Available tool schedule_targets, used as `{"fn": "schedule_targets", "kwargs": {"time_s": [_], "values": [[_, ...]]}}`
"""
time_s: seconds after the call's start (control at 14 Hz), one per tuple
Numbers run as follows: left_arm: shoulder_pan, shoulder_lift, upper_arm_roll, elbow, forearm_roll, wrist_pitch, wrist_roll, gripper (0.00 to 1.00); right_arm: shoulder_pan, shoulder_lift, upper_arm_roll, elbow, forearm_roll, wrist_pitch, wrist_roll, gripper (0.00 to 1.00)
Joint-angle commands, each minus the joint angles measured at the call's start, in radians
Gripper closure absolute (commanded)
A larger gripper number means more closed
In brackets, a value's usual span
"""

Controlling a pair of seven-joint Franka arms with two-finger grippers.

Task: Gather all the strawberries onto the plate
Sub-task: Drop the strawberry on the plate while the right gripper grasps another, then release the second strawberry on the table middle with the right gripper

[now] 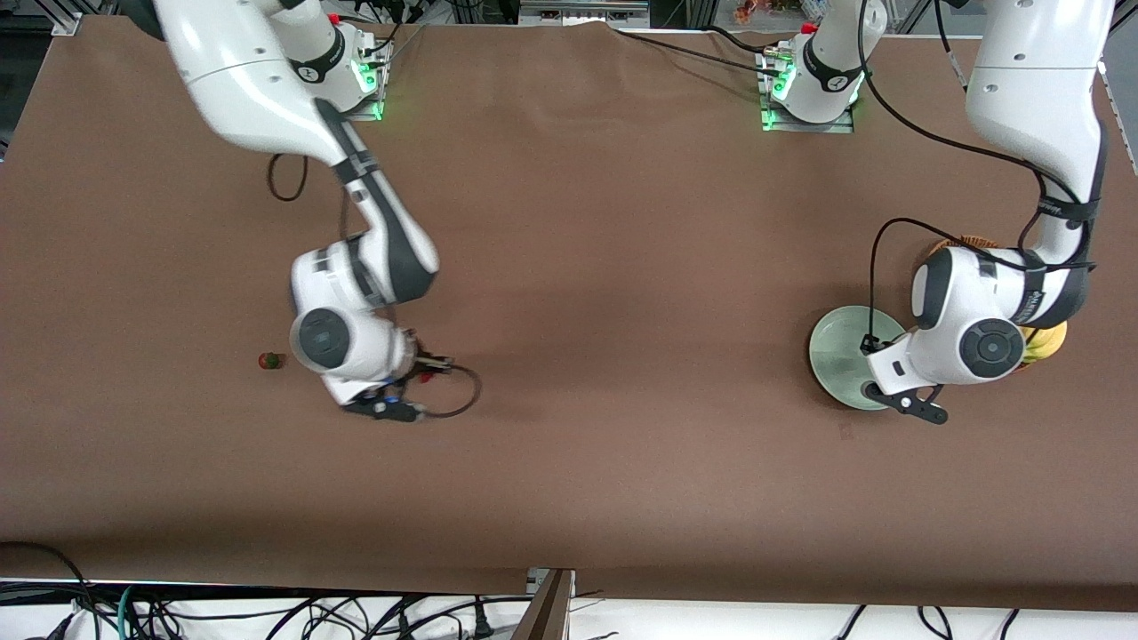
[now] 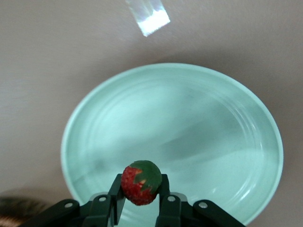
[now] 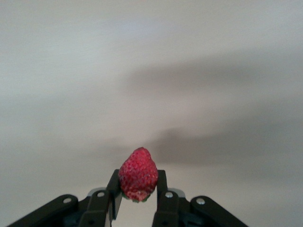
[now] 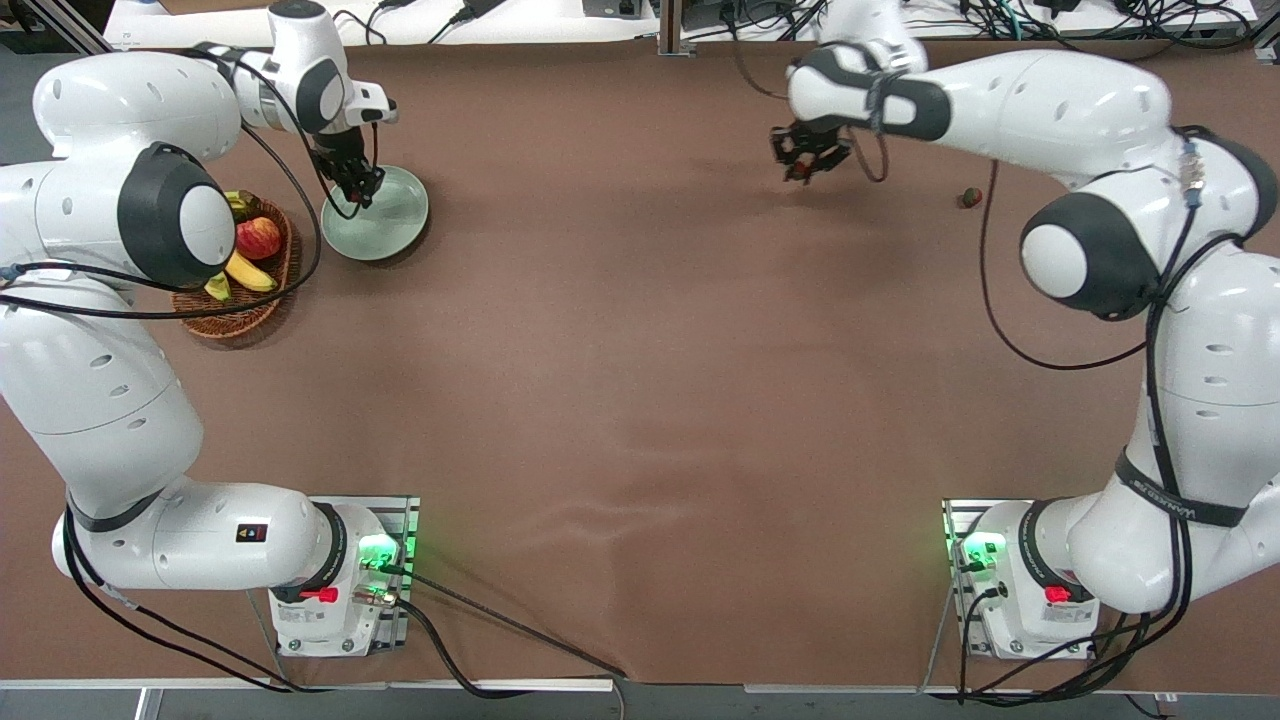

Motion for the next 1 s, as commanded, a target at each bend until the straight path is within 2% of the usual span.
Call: {"fn": "schedule_targets", "kwargs": {"time_s": [0.0, 0.07, 0.14, 0.36, 0.5, 0.64, 0.79, 0.86, 0.93], "values": [[0.010, -0.022, -0.011, -0.026, 0.022, 0.019, 0.016, 0.86, 0.098, 0.034, 0.007, 0.027, 0.068, 0.136, 0.195, 0.95], [0.010, -0.022, -0.011, -0.026, 0.022, 0.018, 0.016, 0.68, 0.135, 0.048, 0.009, 0.029, 0.098, 0.199, 0.251, 0.95], [0.009, -0.021, -0.011, -0.026, 0.022, 0.016, 0.015, 0.02, 0.169, 0.060, 0.018, 0.030, 0.119, 0.259, 0.291, 0.95], [0.009, -0.025, -0.013, -0.024, 0.022, 0.005, 0.019, 0.00, 0.270, 0.146, 0.021, 0.108, 0.134, 0.419, 0.420, 0.95], [0.009, -0.031, -0.017, -0.018, 0.022, -0.016, 0.021, 0.00, 0.319, 0.207, 0.021, 0.173, 0.133, 0.472, 0.503, 0.95], [0.009, -0.069, -0.019, -0.015, 0.022, -0.065, 0.022, 0.00, 0.350, 0.244, 0.021, 0.211, 0.134, 0.515, 0.520, 0.95], [0.005, -0.141, -0.039, -0.009, 0.016, -0.168, 0.022, 0.00, 0.373, 0.266, 0.021, 0.215, 0.134, 0.548, 0.521, 0.94], [0.008, -0.177, -0.069, -0.009, 0.005, -0.198, 0.021, 0.00, 0.376, 0.270, 0.021, 0.215, 0.133, 0.560, 0.517, 0.89], [0.007, -0.206, -0.083, -0.009, -0.013, -0.217, 0.021, 0.00, 0.378, 0.271, 0.021, 0.215, 0.133, 0.562, 0.517, 0.56]]}}
